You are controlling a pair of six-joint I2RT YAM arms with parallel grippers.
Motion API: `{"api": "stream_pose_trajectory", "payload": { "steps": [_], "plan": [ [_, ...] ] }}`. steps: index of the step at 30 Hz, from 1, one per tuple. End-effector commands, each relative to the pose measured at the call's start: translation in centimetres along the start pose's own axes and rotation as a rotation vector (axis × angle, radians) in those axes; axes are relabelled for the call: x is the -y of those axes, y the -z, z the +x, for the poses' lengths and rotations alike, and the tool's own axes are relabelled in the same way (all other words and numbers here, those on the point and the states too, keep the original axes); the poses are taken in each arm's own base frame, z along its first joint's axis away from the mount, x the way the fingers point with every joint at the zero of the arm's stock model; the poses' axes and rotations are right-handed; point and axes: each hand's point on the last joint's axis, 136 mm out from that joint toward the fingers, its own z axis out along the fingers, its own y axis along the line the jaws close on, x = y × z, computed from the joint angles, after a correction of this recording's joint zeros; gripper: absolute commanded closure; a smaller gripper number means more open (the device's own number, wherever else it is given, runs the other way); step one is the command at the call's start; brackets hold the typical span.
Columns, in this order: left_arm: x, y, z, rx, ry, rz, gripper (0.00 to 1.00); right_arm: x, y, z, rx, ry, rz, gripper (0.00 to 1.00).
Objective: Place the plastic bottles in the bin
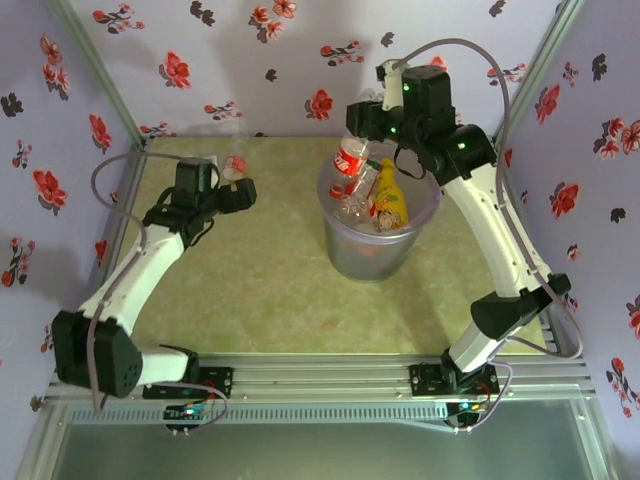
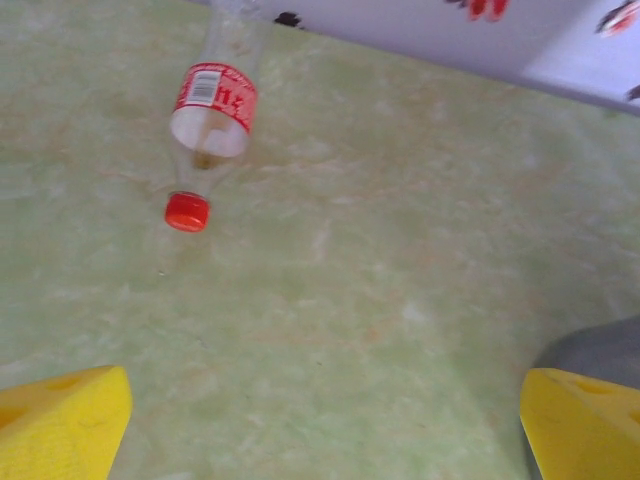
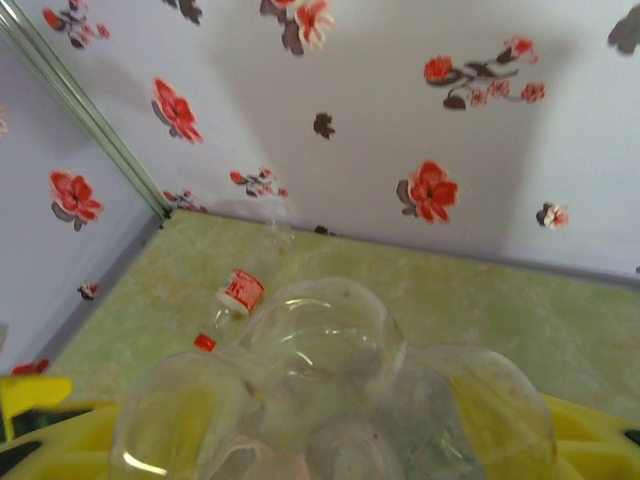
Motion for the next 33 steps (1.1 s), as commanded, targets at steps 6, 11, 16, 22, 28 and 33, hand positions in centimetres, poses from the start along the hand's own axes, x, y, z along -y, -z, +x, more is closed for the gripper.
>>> {"api": "stream_pose_trajectory", "payload": {
  "steps": [6,11,16,22,28,33],
  "plan": [
    [-2.9,-6.3,-5.2,0.047,-0.027,-0.061,0.0,0.7,-3.3,5.0,-0.161,-0.034,-0.014,0.58],
    [-4.9,-11.8,-6.4,0.011,-0.022,-0.087,0.0,1.3,-4.3,7.6,-0.222,-0.043,0.0,0.58],
    [-5.7,-16.6,-6.8,-0.049,-0.035,-0.103,0.0,1.9,-5.5,11.2,-0.314,-0.056,0.002,0.57],
    [-6.5,-21.1,-6.0,-0.121,-0.048,-0.124,0.0,2.4,-6.2,14.9,-0.391,-0.095,0.004,0.56],
    [-7.4,-23.6,-5.1,-0.152,-0.042,-0.156,0.0,2.5,-6.2,16.9,-0.421,-0.109,-0.006,0.5],
    [-8.0,-25.2,-3.9,-0.198,-0.026,-0.175,0.0,2.4,-4.9,15.8,-0.398,-0.072,-0.005,0.26]
  ]
}}
